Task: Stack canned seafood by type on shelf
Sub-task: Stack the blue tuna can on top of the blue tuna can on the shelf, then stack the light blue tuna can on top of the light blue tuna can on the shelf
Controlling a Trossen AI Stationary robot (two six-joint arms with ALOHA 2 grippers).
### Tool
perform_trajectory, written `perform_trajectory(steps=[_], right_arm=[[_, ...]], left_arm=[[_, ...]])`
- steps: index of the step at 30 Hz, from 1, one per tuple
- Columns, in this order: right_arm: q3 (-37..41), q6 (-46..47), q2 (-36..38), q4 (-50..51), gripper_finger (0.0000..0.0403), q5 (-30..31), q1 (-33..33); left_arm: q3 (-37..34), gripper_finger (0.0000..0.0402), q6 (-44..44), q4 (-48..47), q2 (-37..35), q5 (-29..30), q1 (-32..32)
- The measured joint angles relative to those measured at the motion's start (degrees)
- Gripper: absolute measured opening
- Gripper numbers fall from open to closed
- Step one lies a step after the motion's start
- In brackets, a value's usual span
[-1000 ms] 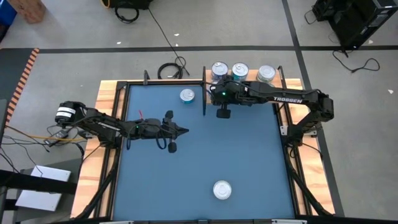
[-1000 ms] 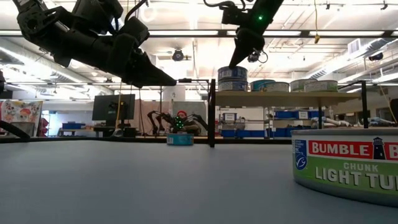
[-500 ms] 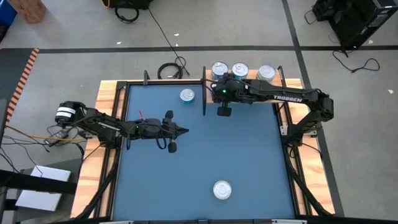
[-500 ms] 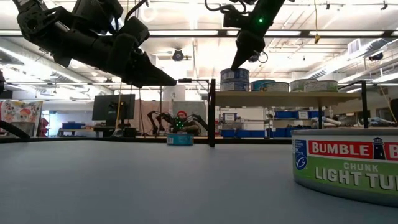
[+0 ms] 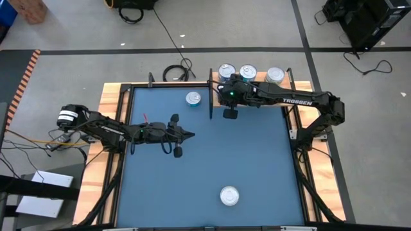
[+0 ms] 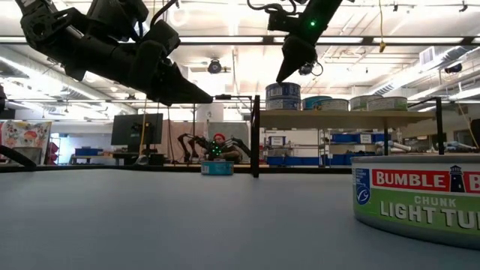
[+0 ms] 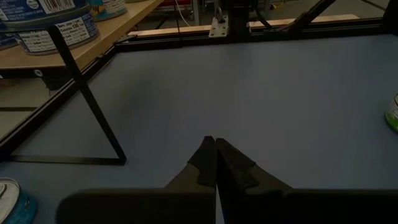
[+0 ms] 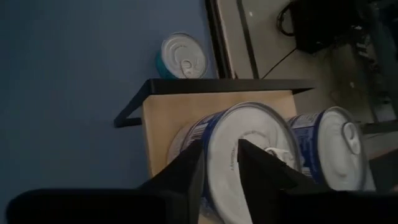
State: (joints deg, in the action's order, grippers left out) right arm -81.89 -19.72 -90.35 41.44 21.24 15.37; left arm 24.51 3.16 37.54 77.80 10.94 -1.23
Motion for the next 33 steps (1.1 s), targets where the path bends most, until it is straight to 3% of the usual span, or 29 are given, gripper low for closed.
perform_trajectory(steps=[8, 12, 17, 33], right_arm=[[0.0, -1.4, 0.0, 0.0, 0.0111, 1.8, -2.9], [0.0, -0.5, 0.0, 2.1, 0.0077, 1.5, -4.6], [1.7, 0.7, 0.0, 0.8, 0.0011, -3.4, -5.6], [26.1, 8.6, 0.0, -38.1, 0.0003, -5.1, -16.8]], left_arm=[[0.0, 0.0003, -0.2, -0.2, 0.0, 0.0, 0.0], [0.0, 0.0003, -0.3, -0.2, 0.0, 0.0, 0.0], [0.0, 0.0003, -0.4, -0.2, 0.0, 0.0, 0.0], [0.0, 0.0003, -0.8, -0.2, 0.0, 1.7, 0.0]])
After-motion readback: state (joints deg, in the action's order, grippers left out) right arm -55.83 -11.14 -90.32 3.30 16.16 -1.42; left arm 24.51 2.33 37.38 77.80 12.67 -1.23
